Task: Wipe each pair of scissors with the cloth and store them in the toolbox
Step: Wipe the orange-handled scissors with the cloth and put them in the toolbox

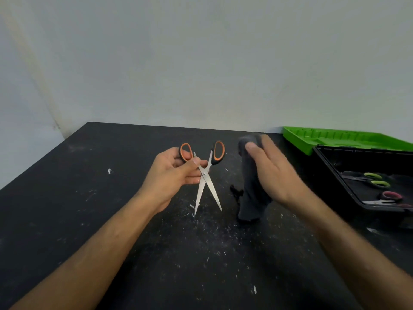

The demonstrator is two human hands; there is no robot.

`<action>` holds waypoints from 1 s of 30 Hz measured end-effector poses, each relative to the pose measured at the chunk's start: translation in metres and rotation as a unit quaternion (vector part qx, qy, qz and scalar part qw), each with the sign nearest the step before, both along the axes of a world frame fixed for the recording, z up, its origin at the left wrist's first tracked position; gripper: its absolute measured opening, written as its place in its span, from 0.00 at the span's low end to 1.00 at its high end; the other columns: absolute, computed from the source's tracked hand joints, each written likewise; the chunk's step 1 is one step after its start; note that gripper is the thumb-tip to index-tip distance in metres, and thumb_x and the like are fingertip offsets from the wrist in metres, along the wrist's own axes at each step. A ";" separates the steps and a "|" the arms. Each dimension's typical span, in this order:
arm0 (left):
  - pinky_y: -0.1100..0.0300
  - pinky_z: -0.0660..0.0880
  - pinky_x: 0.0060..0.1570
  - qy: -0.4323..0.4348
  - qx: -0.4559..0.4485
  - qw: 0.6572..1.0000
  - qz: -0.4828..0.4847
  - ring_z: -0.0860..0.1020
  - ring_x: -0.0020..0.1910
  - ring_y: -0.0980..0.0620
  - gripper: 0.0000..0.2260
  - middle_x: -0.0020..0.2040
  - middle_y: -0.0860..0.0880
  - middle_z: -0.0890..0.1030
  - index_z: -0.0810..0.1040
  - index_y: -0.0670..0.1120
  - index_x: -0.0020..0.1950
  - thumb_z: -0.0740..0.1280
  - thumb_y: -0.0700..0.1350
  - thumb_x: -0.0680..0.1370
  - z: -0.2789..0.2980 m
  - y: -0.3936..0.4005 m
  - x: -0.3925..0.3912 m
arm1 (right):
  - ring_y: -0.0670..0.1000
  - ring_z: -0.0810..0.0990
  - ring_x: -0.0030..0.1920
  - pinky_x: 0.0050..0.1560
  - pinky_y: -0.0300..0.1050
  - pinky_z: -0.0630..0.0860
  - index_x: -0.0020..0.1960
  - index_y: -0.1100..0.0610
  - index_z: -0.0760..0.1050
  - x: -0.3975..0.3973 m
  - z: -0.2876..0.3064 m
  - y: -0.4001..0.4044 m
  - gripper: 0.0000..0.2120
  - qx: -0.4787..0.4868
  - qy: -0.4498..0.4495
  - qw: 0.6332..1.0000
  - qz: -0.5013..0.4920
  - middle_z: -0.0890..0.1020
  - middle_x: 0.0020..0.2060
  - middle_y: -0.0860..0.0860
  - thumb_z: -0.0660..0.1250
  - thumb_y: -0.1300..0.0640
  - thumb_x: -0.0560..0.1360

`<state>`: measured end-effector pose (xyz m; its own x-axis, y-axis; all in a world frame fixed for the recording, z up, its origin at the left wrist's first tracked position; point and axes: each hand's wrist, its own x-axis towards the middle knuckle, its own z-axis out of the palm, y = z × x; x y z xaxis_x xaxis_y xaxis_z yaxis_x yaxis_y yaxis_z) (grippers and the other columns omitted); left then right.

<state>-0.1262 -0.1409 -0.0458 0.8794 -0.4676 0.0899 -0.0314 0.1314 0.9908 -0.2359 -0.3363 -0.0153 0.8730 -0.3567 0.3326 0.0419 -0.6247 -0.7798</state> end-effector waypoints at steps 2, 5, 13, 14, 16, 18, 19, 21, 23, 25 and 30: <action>0.57 0.85 0.42 -0.006 -0.005 0.999 -0.032 0.87 0.40 0.51 0.03 0.46 0.42 0.88 0.72 0.40 0.51 0.66 0.34 0.82 -0.003 -0.004 -0.003 | 0.53 0.80 0.45 0.44 0.51 0.71 0.56 0.49 0.66 0.003 -0.006 0.015 0.03 -0.103 -0.012 0.994 0.024 0.79 0.46 0.46 0.58 0.51 0.84; 0.56 0.84 0.43 -0.022 0.004 0.999 -0.047 0.85 0.38 0.50 0.03 0.40 0.43 0.84 0.73 0.40 0.51 0.67 0.35 0.81 -0.007 -0.005 -0.003 | 0.54 0.79 0.43 0.37 0.53 0.79 0.63 0.48 0.71 0.011 -0.026 0.023 0.11 -0.333 -0.060 0.937 0.082 0.74 0.55 0.49 0.62 0.49 0.81; 0.60 0.83 0.41 -0.046 0.006 0.998 -0.033 0.82 0.38 0.50 0.07 0.45 0.37 0.84 0.72 0.42 0.48 0.66 0.33 0.81 -0.008 -0.008 0.004 | 0.51 0.79 0.46 0.40 0.49 0.80 0.62 0.51 0.80 0.035 -0.049 0.018 0.14 -0.234 -0.166 0.957 -0.032 0.75 0.54 0.51 0.70 0.49 0.79; 0.60 0.83 0.41 -0.045 0.011 0.998 -0.035 0.83 0.39 0.49 0.06 0.45 0.38 0.86 0.72 0.41 0.50 0.66 0.33 0.81 -0.011 -0.008 0.004 | 0.50 0.78 0.46 0.42 0.48 0.79 0.60 0.53 0.81 0.041 -0.049 0.016 0.12 -0.203 -0.168 0.963 -0.056 0.75 0.52 0.50 0.70 0.49 0.79; 0.59 0.82 0.41 -0.042 0.021 0.998 -0.032 0.84 0.44 0.43 0.05 0.47 0.38 0.87 0.71 0.41 0.51 0.66 0.34 0.82 -0.015 -0.006 0.003 | 0.46 0.75 0.42 0.43 0.47 0.75 0.51 0.55 0.81 0.050 -0.041 0.002 0.09 -0.138 -0.173 0.968 -0.117 0.74 0.45 0.49 0.71 0.49 0.79; 0.58 0.82 0.42 -0.039 0.019 0.999 -0.022 0.85 0.47 0.40 0.05 0.47 0.40 0.88 0.72 0.42 0.50 0.66 0.35 0.82 -0.016 -0.003 0.005 | 0.42 0.72 0.39 0.42 0.43 0.69 0.47 0.55 0.81 0.048 -0.033 -0.010 0.08 -0.110 -0.189 0.967 -0.129 0.72 0.41 0.49 0.71 0.51 0.79; 0.59 0.82 0.41 -0.037 0.016 0.999 -0.016 0.85 0.46 0.42 0.06 0.46 0.41 0.88 0.72 0.43 0.49 0.66 0.35 0.82 -0.016 -0.003 0.007 | 0.42 0.72 0.39 0.42 0.40 0.68 0.47 0.55 0.81 0.043 -0.030 -0.010 0.07 -0.123 -0.196 0.967 -0.103 0.73 0.42 0.50 0.72 0.52 0.79; 0.60 0.81 0.40 -0.030 0.012 0.999 -0.016 0.85 0.41 0.47 0.06 0.43 0.43 0.88 0.72 0.43 0.48 0.66 0.34 0.82 -0.016 -0.004 0.006 | 0.46 0.75 0.42 0.42 0.38 0.71 0.49 0.55 0.81 0.030 -0.033 0.000 0.07 -0.215 -0.190 0.958 -0.013 0.75 0.46 0.51 0.73 0.52 0.78; 0.60 0.82 0.40 -0.030 0.009 0.999 -0.027 0.83 0.39 0.48 0.06 0.42 0.41 0.84 0.73 0.43 0.48 0.66 0.33 0.82 -0.017 -0.009 0.002 | 0.49 0.77 0.43 0.39 0.43 0.78 0.53 0.52 0.81 0.022 -0.044 0.006 0.09 -0.320 -0.156 0.933 0.045 0.75 0.50 0.50 0.72 0.49 0.77; 0.58 0.83 0.41 -0.037 0.010 0.999 -0.036 0.82 0.39 0.47 0.07 0.42 0.38 0.83 0.73 0.43 0.48 0.67 0.33 0.81 -0.016 -0.013 -0.001 | 0.50 0.77 0.41 0.35 0.48 0.80 0.55 0.52 0.81 0.024 -0.049 0.004 0.11 -0.333 -0.149 0.931 0.027 0.74 0.49 0.50 0.72 0.47 0.77; 0.58 0.82 0.42 -0.041 0.011 0.998 -0.048 0.85 0.46 0.38 0.03 0.47 0.40 0.88 0.73 0.39 0.52 0.66 0.34 0.82 -0.016 -0.009 -0.001 | 0.46 0.71 0.37 0.39 0.45 0.68 0.41 0.50 0.76 0.048 -0.033 -0.018 0.10 -0.155 -0.181 0.964 -0.120 0.73 0.38 0.49 0.73 0.50 0.77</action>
<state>-0.1268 -0.1502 -0.0613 0.8201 -0.5524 0.1489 -0.1009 0.1165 0.9881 -0.1880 -0.3546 -0.0480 0.5851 -0.3680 0.7227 0.1018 -0.8508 -0.5156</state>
